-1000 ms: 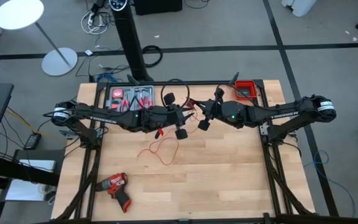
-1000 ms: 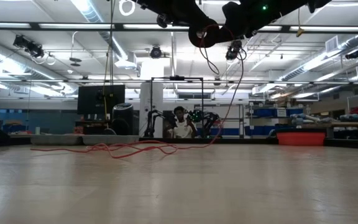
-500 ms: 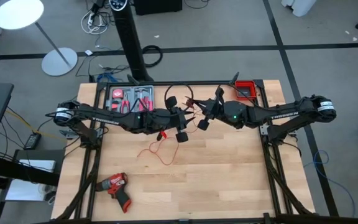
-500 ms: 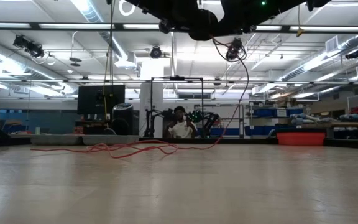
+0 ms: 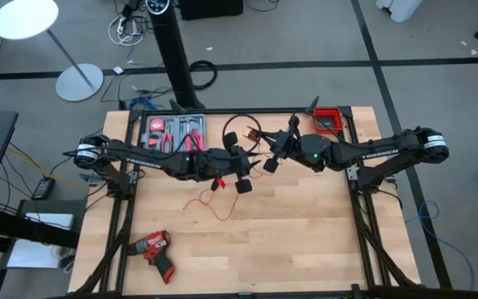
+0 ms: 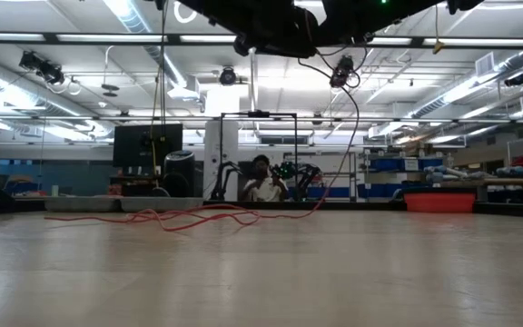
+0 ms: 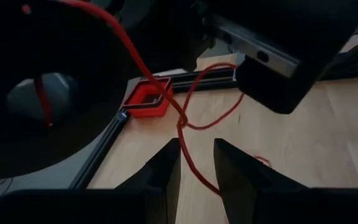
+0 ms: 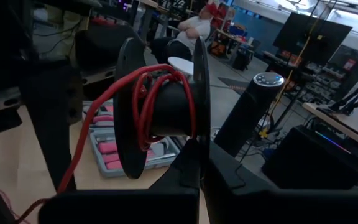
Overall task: Coil cords
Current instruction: Coil the red wire on the black spool
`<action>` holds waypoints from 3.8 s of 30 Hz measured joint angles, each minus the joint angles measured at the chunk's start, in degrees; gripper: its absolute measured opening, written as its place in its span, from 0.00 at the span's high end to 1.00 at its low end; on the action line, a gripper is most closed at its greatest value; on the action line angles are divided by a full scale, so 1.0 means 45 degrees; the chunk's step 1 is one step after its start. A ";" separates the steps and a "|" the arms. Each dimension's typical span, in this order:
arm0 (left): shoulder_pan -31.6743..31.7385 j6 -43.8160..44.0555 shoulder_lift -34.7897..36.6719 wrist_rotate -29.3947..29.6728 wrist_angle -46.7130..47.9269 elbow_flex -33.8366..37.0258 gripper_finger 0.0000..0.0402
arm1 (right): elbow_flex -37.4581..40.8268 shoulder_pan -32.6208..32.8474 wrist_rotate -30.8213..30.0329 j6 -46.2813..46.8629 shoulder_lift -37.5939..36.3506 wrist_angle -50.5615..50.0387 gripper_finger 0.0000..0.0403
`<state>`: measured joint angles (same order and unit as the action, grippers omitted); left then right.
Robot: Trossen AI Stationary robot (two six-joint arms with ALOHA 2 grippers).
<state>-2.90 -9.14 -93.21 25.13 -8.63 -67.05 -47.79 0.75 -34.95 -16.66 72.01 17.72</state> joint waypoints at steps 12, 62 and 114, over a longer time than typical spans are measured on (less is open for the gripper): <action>-0.0024 -0.0443 0.0000 0.0157 0.0501 0.0003 0.99 | 0.0000 -0.0003 -0.0181 -0.0020 -0.0010 -0.0244 1.00; 0.1632 -0.2921 0.0355 0.4124 0.2795 0.0364 1.00 | 0.0000 0.3233 -0.0255 0.4761 -0.4027 -1.1342 1.00; -0.0131 -0.2174 0.3523 0.3918 0.4933 -0.0457 1.00 | 0.0000 0.2607 -0.2498 0.3148 -0.2126 -1.1515 1.00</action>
<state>-3.49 -18.92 -77.36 42.76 13.57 -69.10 -47.79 12.49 -46.19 -2.49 62.44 -34.10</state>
